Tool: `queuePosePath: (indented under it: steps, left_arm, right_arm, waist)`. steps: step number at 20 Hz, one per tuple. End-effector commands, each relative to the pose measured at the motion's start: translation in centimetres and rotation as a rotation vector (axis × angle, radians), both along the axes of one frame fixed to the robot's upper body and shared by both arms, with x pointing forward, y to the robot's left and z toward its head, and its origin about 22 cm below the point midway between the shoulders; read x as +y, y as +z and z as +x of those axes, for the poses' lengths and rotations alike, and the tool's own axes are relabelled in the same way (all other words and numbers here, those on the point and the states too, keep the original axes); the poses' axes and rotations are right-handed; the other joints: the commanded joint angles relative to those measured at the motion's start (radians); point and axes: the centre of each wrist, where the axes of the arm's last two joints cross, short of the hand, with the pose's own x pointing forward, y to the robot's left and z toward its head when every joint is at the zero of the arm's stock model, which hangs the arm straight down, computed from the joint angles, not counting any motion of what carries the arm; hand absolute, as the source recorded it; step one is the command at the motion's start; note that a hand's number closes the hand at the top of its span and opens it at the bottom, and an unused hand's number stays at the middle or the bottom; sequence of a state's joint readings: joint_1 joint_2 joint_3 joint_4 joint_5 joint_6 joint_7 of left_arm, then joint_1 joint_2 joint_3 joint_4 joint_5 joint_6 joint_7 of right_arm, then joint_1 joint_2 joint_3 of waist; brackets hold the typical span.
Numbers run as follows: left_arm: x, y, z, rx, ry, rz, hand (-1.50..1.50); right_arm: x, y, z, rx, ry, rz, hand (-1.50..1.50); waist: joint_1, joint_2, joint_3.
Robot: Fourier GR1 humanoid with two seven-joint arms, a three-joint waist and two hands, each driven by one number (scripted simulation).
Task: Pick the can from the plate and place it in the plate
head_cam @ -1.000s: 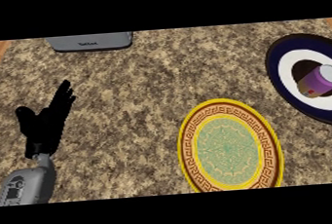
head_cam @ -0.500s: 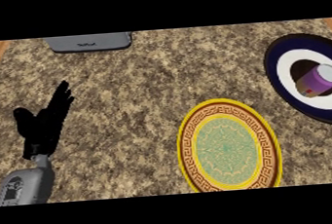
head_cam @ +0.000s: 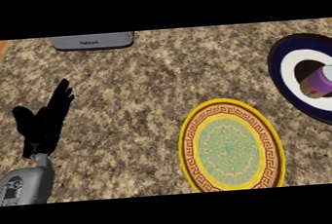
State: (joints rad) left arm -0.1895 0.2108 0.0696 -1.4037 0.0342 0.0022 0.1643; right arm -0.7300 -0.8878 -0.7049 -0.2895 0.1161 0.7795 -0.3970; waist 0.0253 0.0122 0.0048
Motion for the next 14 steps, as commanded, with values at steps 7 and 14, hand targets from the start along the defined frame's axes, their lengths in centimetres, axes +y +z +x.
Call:
queuePosePath:
  steps: [7,14]
  left_arm:
    - [-1.7,-1.0,-0.1,0.003,-0.015,-0.018,0.00]
    - [-1.0,-0.6,-0.4,0.003,-0.019,-0.007,0.00]
  right_arm:
    - [-1.2,-2.0,-2.5,-0.084,0.076,0.047,-1.50]
    - [-2.3,-2.1,-4.2,-0.047,0.032,-0.028,-1.50]
  waist:
    - [0.007,0.006,0.002]
    - [0.024,0.009,0.005]
